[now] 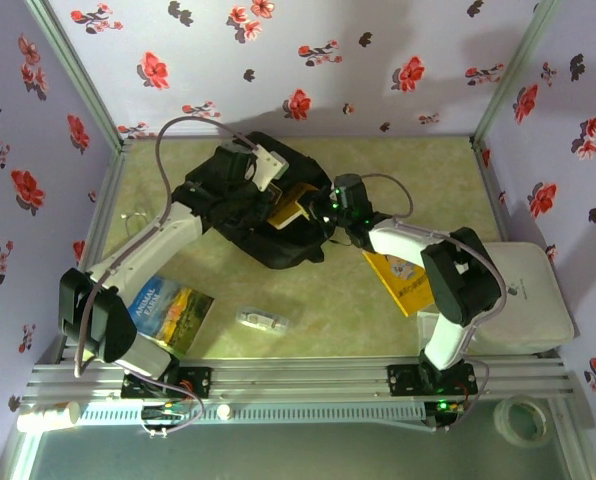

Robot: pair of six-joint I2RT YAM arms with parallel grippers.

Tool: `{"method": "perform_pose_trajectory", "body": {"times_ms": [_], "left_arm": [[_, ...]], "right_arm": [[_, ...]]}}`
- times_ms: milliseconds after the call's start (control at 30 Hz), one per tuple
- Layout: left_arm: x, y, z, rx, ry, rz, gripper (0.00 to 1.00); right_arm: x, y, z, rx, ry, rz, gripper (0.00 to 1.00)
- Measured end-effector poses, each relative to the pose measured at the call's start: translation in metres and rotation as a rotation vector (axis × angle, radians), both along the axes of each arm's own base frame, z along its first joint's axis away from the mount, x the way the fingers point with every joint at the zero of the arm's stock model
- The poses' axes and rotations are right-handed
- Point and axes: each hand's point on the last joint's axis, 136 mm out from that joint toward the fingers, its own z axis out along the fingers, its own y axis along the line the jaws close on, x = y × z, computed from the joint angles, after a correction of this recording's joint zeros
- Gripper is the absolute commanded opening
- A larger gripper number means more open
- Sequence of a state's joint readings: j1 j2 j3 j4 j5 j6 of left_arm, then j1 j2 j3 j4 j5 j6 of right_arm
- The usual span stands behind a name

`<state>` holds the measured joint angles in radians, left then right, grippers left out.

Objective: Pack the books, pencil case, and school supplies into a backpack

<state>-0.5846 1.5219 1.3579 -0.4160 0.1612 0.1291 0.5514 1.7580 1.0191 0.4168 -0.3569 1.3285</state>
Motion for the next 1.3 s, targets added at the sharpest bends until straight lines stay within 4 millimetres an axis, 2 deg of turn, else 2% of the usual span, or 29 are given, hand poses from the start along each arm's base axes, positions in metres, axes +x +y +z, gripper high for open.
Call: {"method": "perform_pose_trajectory", "body": {"times_ms": [133,333,433,633,967,1100,1200,1300], "left_arm": [[0.0,0.0,-0.004,-0.001,0.0,-0.001,0.0],[0.002,-0.001,-0.003,-0.005,-0.008,0.0,0.0],[0.004,-0.002,0.0,-0.014,-0.023,0.003,0.0],[0.005,-0.002,0.001,-0.017,-0.026,0.003,0.0],[0.005,-0.004,0.004,-0.041,-0.024,0.009,0.0],[0.009,0.0,0.004,-0.056,-0.019,0.033,0.0],[0.013,0.006,-0.003,-0.062,-0.004,0.06,0.0],[0.015,0.012,-0.011,-0.062,0.014,0.081,0.0]], "right_arm": [[0.001,0.003,0.025,0.096,-0.06,0.019,0.01],[-0.014,-0.007,0.074,0.182,-0.134,0.029,0.01],[-0.019,-0.011,0.081,0.182,-0.149,0.029,0.01],[-0.016,-0.007,0.063,0.15,-0.122,0.034,0.01],[0.024,0.035,-0.003,0.078,-0.044,0.07,0.04],[0.033,0.038,-0.022,0.031,-0.03,0.062,0.19],[0.034,0.033,-0.032,-0.015,-0.009,0.052,0.35],[0.033,0.023,-0.035,-0.048,0.007,0.046,0.47]]}}
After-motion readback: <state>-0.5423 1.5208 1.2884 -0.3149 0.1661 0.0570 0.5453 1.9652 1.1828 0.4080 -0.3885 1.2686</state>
